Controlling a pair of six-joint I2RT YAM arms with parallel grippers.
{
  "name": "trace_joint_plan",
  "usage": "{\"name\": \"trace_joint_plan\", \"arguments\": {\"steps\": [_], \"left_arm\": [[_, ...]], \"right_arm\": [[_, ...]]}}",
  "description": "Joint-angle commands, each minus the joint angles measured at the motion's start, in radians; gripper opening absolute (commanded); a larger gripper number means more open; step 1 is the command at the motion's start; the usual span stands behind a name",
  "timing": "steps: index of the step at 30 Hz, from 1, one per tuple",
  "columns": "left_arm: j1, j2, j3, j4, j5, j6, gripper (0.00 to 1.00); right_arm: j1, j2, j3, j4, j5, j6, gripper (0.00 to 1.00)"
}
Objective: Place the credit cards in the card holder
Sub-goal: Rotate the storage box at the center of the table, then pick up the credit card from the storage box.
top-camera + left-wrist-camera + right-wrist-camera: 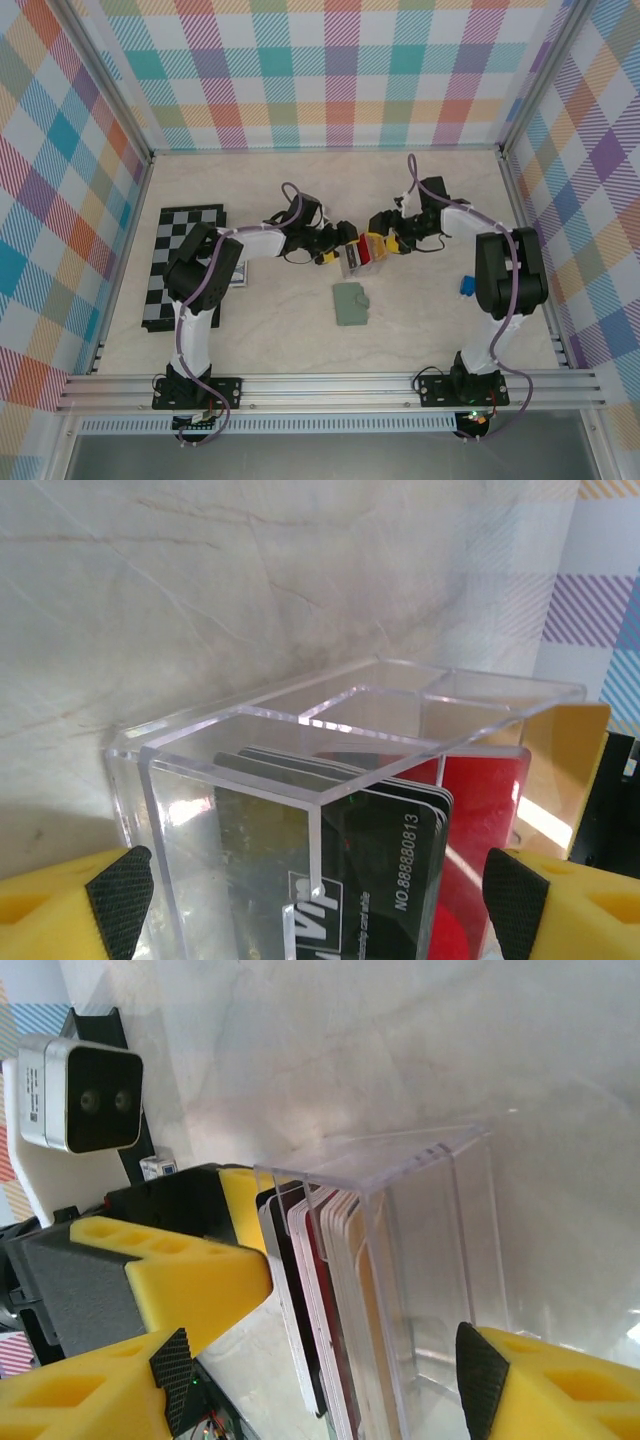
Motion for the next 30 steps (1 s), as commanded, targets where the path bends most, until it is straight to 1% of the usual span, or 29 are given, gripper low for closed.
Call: {"name": "trace_joint_plan", "arguments": {"steps": [1, 5, 7, 8, 12, 14, 16, 19, 23, 25, 26, 30], "left_arm": [[-0.045, -0.016, -0.023, 0.009, 0.016, 0.023, 0.88], [-0.047, -0.073, -0.061, -0.029, -0.059, 0.038, 0.87], [-0.046, -0.111, -0.073, -0.053, -0.092, 0.055, 0.88], [-0.046, -0.127, -0.075, -0.063, -0.105, 0.063, 0.88], [-0.047, -0.197, -0.096, -0.133, -0.208, 0.091, 0.86], [-0.045, -0.207, -0.091, -0.189, -0.242, 0.101, 0.81], [-0.047, -0.204, -0.089, -0.193, -0.233, 0.103, 0.69], [-0.051, -0.178, -0.068, -0.192, -0.209, 0.097, 0.57], [-0.065, -0.135, -0.015, -0.239, -0.206, 0.104, 0.51], [-0.069, -0.114, 0.008, -0.263, -0.21, 0.104, 0.43], [-0.07, -0.103, 0.022, -0.283, -0.218, 0.104, 0.41], [-0.073, -0.073, 0.045, -0.281, -0.21, 0.097, 0.4]], "right_arm": [[0.013, -0.06, -0.047, 0.0, 0.064, -0.001, 0.73], [0.012, -0.111, -0.031, -0.111, 0.296, -0.019, 0.75], [0.012, -0.141, -0.017, -0.161, 0.394, -0.032, 0.75], [0.012, -0.151, -0.011, -0.18, 0.419, -0.038, 0.75], [0.018, -0.216, -0.014, -0.213, 0.466, -0.049, 0.74], [0.033, -0.25, -0.018, -0.226, 0.502, -0.053, 0.73], [0.049, -0.281, -0.022, -0.236, 0.534, -0.058, 0.7], [0.077, -0.296, -0.017, -0.245, 0.57, -0.065, 0.67], [0.12, -0.279, 0.011, -0.268, 0.613, -0.075, 0.67], [0.141, -0.264, 0.025, -0.277, 0.631, -0.078, 0.66], [0.151, -0.257, 0.031, -0.279, 0.64, -0.079, 0.66], [0.176, -0.233, 0.044, -0.282, 0.657, -0.082, 0.66]]}}
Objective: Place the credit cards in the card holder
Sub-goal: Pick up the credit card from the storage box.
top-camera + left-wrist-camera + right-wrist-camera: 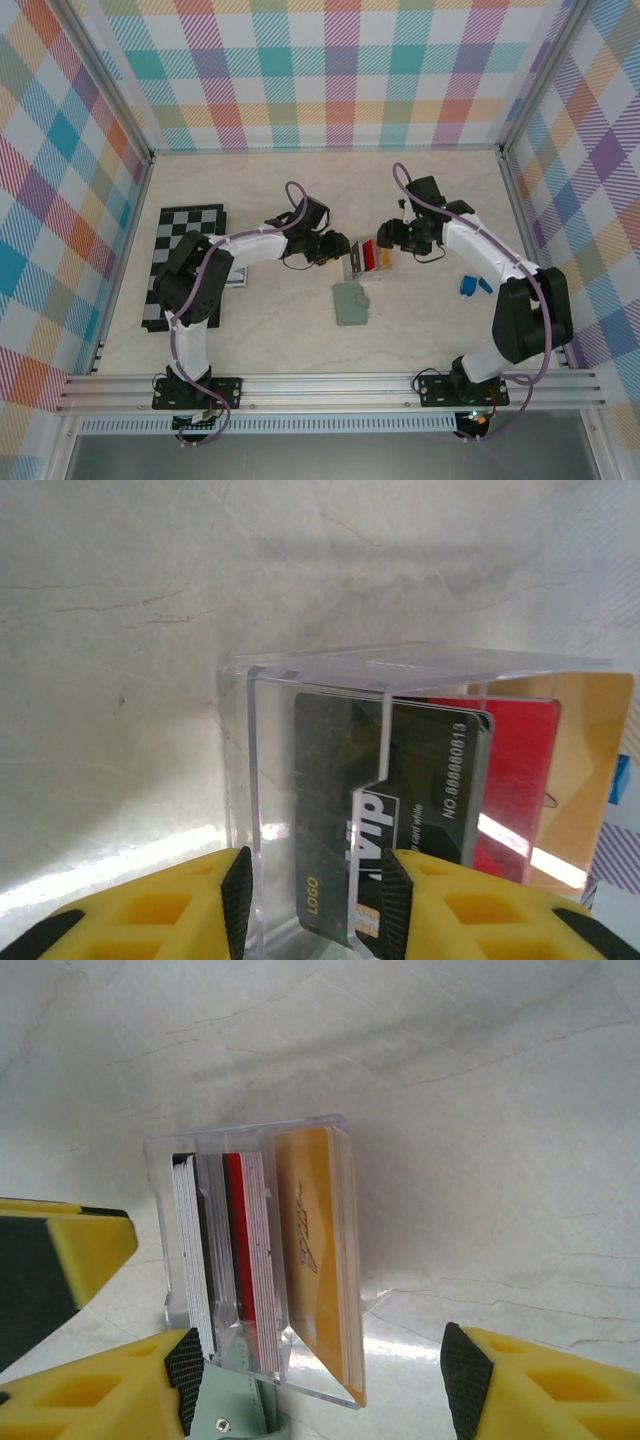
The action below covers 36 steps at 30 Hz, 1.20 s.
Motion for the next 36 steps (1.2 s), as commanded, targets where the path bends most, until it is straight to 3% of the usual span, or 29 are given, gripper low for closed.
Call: {"name": "trace_joint_plan", "arguments": {"steps": [1, 10, 21, 36], "left_arm": [[-0.011, 0.029, 0.038, -0.037, 0.0, 0.006, 0.4], [-0.013, 0.062, 0.055, -0.022, 0.024, -0.001, 0.52], [-0.014, 0.104, 0.076, -0.085, -0.005, 0.003, 0.39], [-0.02, 0.088, 0.057, -0.088, -0.028, -0.009, 0.35]], "right_arm": [[0.019, 0.033, 0.032, -0.033, 0.037, -0.021, 0.66], [0.028, 0.093, 0.048, -0.046, 0.046, -0.022, 0.66], [0.055, 0.173, 0.097, -0.091, 0.158, -0.047, 0.61], [0.103, 0.262, 0.16, -0.145, 0.291, -0.091, 0.59]]}}
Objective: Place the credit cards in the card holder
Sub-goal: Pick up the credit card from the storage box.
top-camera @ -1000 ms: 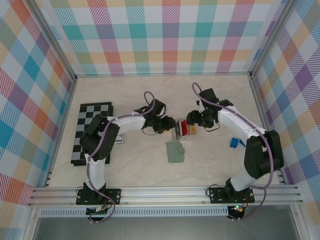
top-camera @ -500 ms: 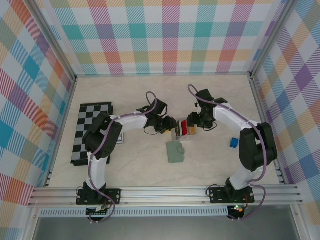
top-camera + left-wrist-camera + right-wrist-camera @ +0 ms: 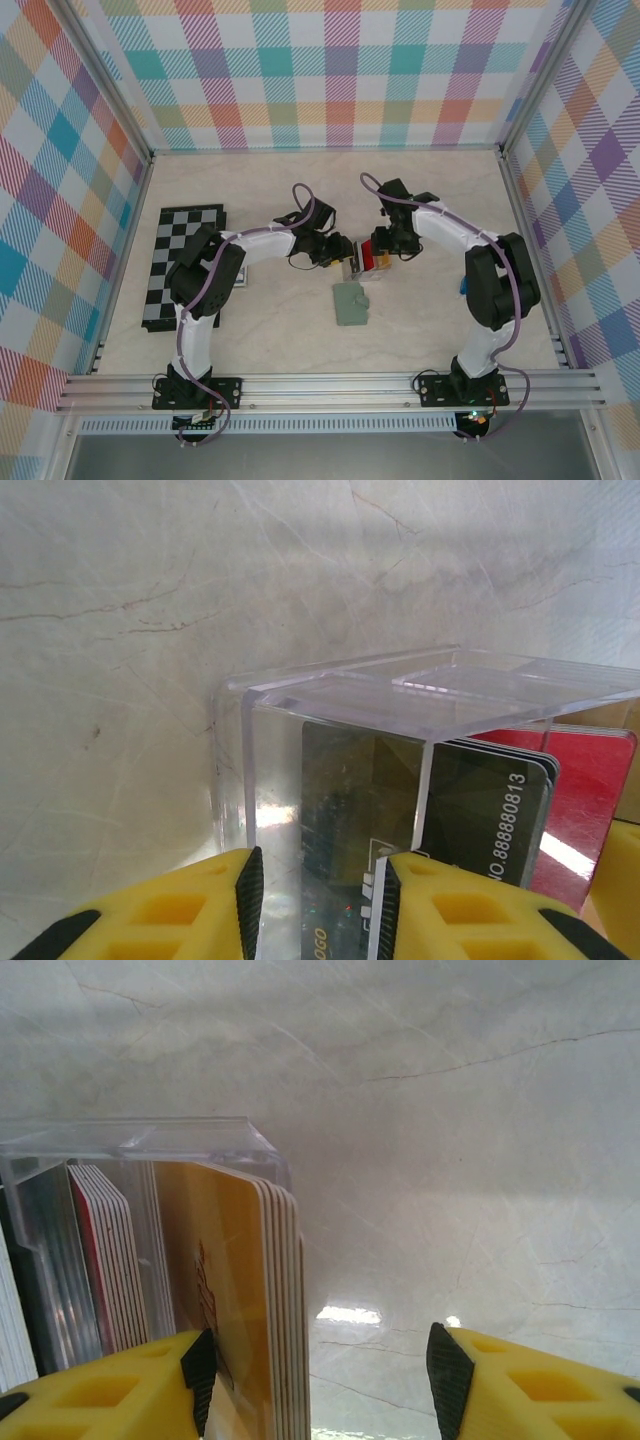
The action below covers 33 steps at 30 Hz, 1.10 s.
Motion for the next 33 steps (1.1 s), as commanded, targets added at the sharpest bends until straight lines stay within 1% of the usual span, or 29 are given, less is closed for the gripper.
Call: {"name": "trace_joint_plan", "arguments": {"steps": [1, 5, 12, 26, 30, 33], "left_arm": [[-0.012, 0.005, -0.008, -0.058, -0.041, -0.005, 0.34], [-0.012, 0.0, -0.011, -0.057, -0.045, -0.007, 0.33], [-0.011, 0.004, -0.012, -0.054, -0.042, -0.011, 0.33], [-0.012, 0.009, -0.011, -0.05, -0.033, -0.014, 0.33], [-0.012, 0.008, -0.01, -0.05, -0.031, -0.017, 0.33], [-0.012, 0.012, -0.009, -0.048, -0.026, -0.016, 0.33]], "right_arm": [[0.011, 0.015, 0.025, -0.057, 0.089, -0.02, 0.58], [0.011, -0.01, 0.03, -0.071, 0.126, -0.025, 0.56], [0.011, -0.037, 0.045, -0.081, 0.082, -0.038, 0.53], [0.02, -0.054, 0.069, -0.11, 0.101, -0.04, 0.49], [0.022, -0.055, 0.067, -0.108, 0.089, -0.037, 0.45], [0.023, -0.055, 0.068, -0.106, 0.081, -0.036, 0.41]]}}
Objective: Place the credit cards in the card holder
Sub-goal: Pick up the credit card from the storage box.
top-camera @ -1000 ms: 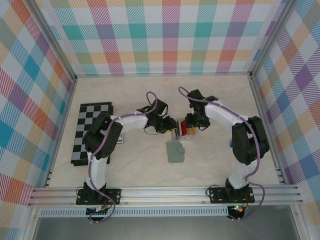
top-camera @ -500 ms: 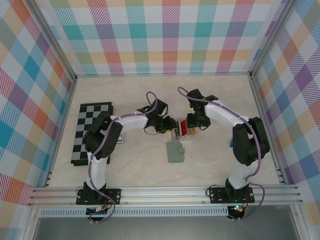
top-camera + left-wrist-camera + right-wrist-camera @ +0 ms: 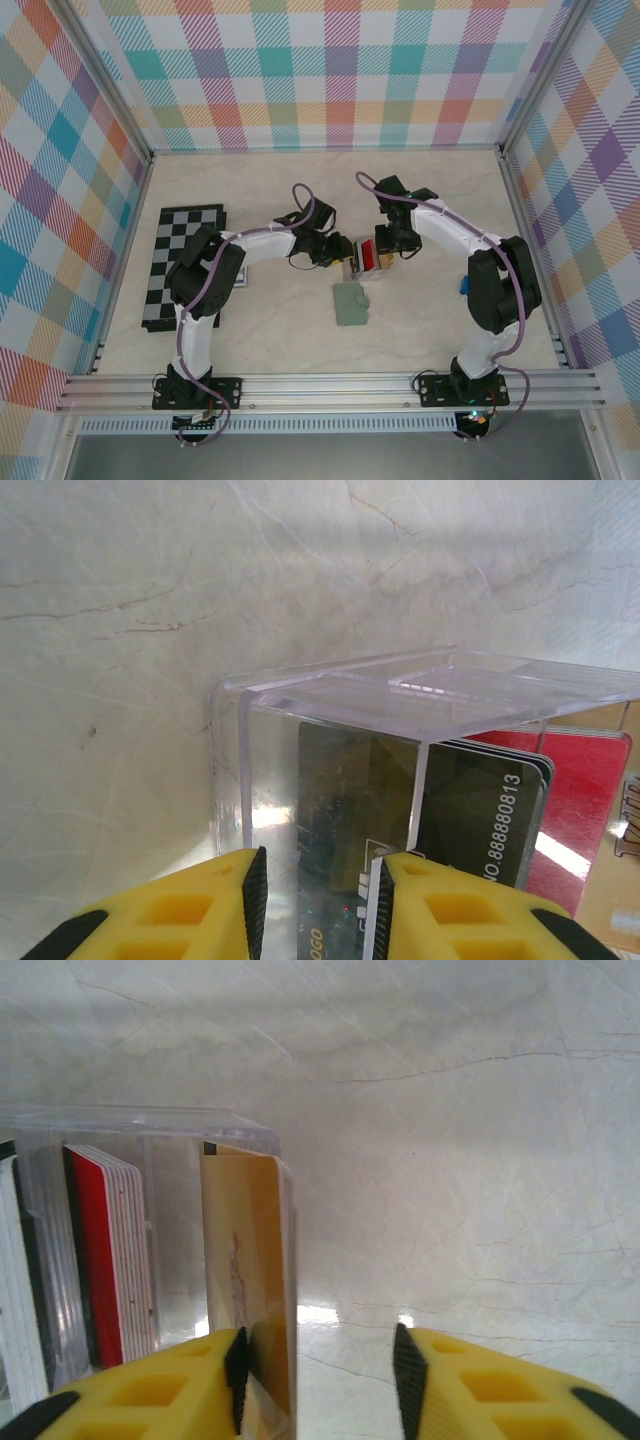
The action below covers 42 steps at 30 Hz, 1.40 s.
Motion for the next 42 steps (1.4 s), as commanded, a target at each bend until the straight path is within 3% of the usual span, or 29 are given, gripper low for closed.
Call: {"name": "trace_joint_plan", "arguments": {"steps": [1, 13, 42], "left_arm": [[-0.01, 0.012, -0.009, -0.051, -0.024, -0.009, 0.33], [-0.011, 0.01, -0.009, -0.051, -0.021, -0.008, 0.33], [-0.011, 0.011, -0.006, -0.052, -0.023, -0.008, 0.33]], "right_arm": [[0.005, -0.031, 0.025, -0.033, 0.006, -0.004, 0.41], [0.013, -0.036, 0.046, -0.053, 0.035, -0.003, 0.3], [0.022, -0.075, 0.065, -0.074, 0.059, 0.005, 0.15]]}}
